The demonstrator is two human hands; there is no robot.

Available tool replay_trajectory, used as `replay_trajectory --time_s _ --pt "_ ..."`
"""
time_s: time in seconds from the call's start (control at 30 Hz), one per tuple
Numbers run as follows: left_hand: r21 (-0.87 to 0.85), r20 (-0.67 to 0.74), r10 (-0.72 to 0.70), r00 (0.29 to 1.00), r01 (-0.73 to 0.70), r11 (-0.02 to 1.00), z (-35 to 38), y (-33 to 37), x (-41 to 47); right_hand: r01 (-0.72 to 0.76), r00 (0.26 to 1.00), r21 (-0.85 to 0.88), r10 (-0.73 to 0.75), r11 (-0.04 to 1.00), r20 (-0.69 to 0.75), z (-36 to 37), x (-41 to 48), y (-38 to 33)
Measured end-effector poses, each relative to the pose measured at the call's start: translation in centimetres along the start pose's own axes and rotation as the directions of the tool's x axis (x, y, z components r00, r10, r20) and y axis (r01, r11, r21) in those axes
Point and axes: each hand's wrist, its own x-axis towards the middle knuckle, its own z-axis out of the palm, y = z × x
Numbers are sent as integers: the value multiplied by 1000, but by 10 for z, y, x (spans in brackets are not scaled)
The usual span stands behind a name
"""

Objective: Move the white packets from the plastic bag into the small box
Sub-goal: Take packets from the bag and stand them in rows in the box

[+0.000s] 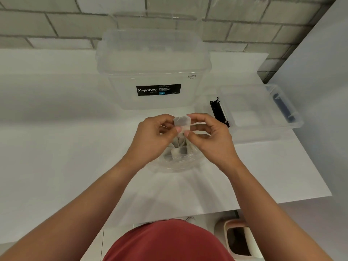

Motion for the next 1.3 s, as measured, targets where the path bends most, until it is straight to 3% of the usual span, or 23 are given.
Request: replay_trajectory --time_s 0.07,0.13,0.33,0.53,0.7,1.03,1.13,1.23,1.3 --pt "222 40 128 991 -134 966 -5 1 3 14 1000 -27 -14 1000 -10 -2 2 0" --pt "265 83 133 988 -150 952 -10 5 7 33 999 -28 -33 999 -13 -4 5 -1" --pt "45 118 -53 992 48 998 -7 8 9 27 1000 -12 -27 1000 2 -13 8 -1" --pt "116 143 -67 987 51 992 4 10 11 170 985 -315 -159 934 62 -38 13 -15" --pt "144 156 -57 986 34 989 16 18 16 203 972 -593 -88 779 218 -62 19 -27" --pt "112 149 8 989 -24 993 48 41 31 270 960 -631 -153 727 234 -108 33 -40" --pt "119 97 64 993 -75 990 61 44 36 257 966 -658 -205 707 158 -130 44 -40" --pt "263 25 173 985 -173 949 78 44 38 170 960 -686 -276 708 -48 -160 63 -33" --pt "373 46 252 967 -251 893 93 43 38 120 952 -729 -286 673 -107 -176 79 -22"
